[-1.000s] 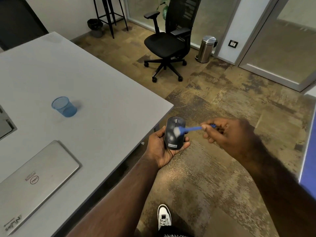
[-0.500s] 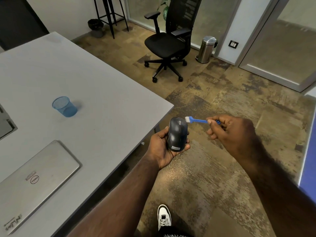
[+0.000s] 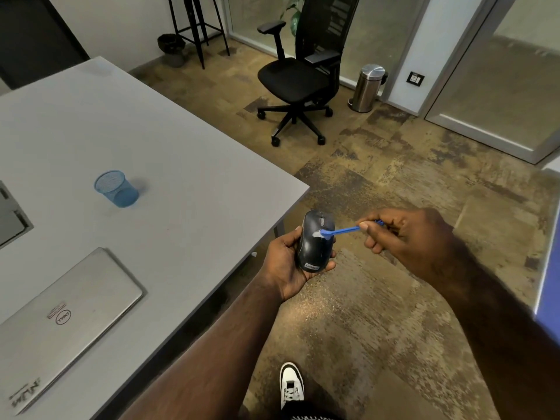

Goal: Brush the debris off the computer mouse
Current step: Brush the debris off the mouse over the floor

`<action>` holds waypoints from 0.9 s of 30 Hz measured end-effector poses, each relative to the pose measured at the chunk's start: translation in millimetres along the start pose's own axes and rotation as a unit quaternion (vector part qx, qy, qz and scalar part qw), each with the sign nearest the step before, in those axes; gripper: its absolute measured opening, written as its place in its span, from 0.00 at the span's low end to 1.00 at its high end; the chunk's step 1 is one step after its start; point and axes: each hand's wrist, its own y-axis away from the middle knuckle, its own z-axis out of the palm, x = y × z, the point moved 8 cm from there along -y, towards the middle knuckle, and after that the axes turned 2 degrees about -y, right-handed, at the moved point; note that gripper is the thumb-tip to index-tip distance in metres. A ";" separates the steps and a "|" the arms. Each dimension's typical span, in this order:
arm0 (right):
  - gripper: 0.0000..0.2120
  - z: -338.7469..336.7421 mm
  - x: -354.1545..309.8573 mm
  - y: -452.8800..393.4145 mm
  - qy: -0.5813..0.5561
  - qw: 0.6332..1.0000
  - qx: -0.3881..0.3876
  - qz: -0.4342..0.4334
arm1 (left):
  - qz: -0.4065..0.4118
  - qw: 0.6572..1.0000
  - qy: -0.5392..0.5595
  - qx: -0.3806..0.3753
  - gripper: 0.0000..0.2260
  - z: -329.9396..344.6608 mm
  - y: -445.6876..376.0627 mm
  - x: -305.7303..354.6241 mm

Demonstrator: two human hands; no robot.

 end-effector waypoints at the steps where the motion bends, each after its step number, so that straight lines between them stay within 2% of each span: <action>1: 0.11 -3.8 0.8 -1.5 0.012 1.000 0.018 0.002 | 0.000 1.000 -0.003 -0.004 0.23 0.7 0.6 0.1; 4: 0.10 -16.4 3.9 -5.1 0.029 0.996 0.079 0.013 | -0.005 1.000 -0.010 -0.015 0.23 4.2 2.6 -0.8; 8: 0.08 -4.3 -1.2 -6.3 0.012 1.000 -0.003 -0.002 | -0.003 1.000 -0.009 -0.018 0.23 6.9 2.8 -0.4; 12: 0.07 -18.3 9.5 -9.5 0.019 0.998 0.051 0.031 | -0.010 1.000 -0.012 -0.021 0.24 6.7 3.9 -2.9; 16: 0.07 -8.2 5.9 -9.8 -0.003 1.000 0.000 0.024 | -0.008 1.000 -0.009 -0.021 0.23 7.8 3.5 -1.8; 20: 0.07 -15.5 9.1 -11.8 0.018 0.998 0.032 0.042 | -0.010 1.000 -0.008 -0.021 0.23 6.4 3.5 -2.4; 23: 0.06 -7.7 5.3 -11.6 0.008 0.999 -0.016 0.037 | -0.010 1.000 -0.005 -0.020 0.23 5.3 3.0 -1.9; 27: 0.06 -16.6 6.2 -13.0 0.024 0.998 0.029 0.046 | -0.014 1.000 -0.008 -0.027 0.24 7.0 3.7 -2.4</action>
